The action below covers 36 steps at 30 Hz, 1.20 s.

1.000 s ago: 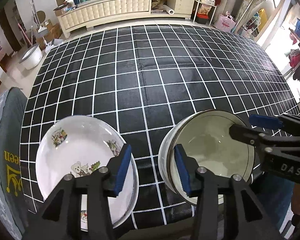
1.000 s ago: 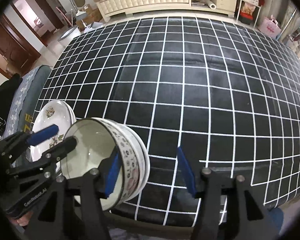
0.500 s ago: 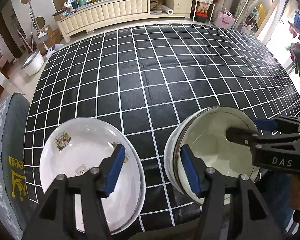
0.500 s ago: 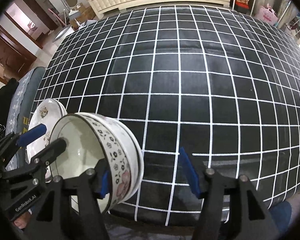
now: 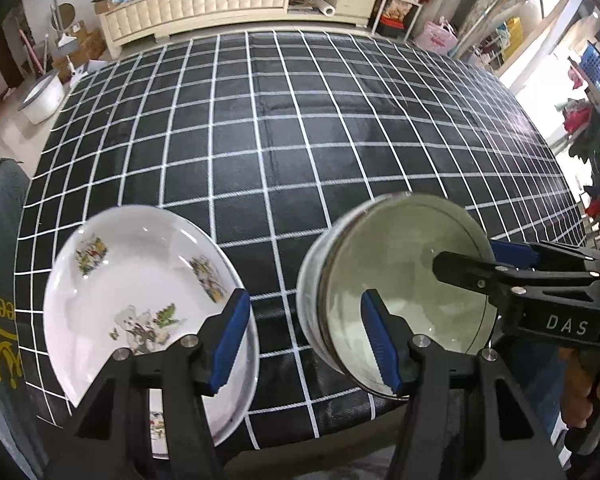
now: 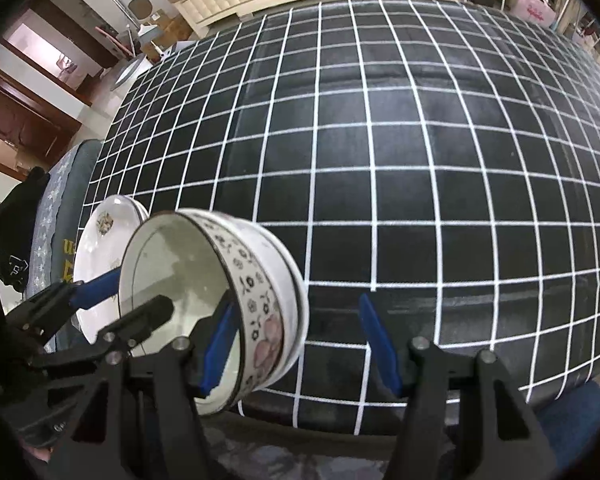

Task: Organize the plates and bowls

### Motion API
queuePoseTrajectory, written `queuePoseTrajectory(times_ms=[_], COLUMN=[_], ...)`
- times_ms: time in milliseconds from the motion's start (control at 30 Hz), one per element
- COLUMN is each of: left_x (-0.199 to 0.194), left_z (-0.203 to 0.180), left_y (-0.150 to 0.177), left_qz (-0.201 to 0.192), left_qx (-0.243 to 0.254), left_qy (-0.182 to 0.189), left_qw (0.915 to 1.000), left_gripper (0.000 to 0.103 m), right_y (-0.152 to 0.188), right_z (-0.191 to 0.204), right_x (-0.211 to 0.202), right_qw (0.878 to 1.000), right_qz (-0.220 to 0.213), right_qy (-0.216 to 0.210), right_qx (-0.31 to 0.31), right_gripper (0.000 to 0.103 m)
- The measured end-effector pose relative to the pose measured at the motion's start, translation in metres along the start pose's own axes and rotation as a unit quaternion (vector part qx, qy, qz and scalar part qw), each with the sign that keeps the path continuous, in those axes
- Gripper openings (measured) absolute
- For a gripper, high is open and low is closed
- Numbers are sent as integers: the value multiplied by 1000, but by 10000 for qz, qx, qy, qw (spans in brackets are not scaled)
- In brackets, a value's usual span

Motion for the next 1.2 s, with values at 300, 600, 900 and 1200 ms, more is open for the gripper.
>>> queuePoseTrajectory(times_ms=[300,600,900,1200], left_x=[17,33,40,41], left_z=[-3,2,-4,-2], left_y=[8,9,-1,-4], left_qz=[287,407,355,368], left_qx=[-11,-139,-197,-218], left_qy=[153,387,549,504], left_qw=[9995,9983,9977,9978], left_gripper=[55,56,55,47], right_y=[5,5,6,6], right_z=[-1,-1,-9,-9], right_x=[13,20,24,18], right_qw=[9996,9987,9951,9950], right_qz=[221,328,462,485], right_qy=[-140,-360,-771,-731], right_qx=[110,150,400,473], right_gripper=[65,65,65,58])
Point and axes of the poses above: each gripper's, at about its wrist camera, not at the fingertips, and x roughly the way its jaws point, z to its left, y to its underside, the point moved 1 cm from there along x, roughly the way its jaws point, and after that the axes turned 10 degrees about y, right-handed, at the moved point
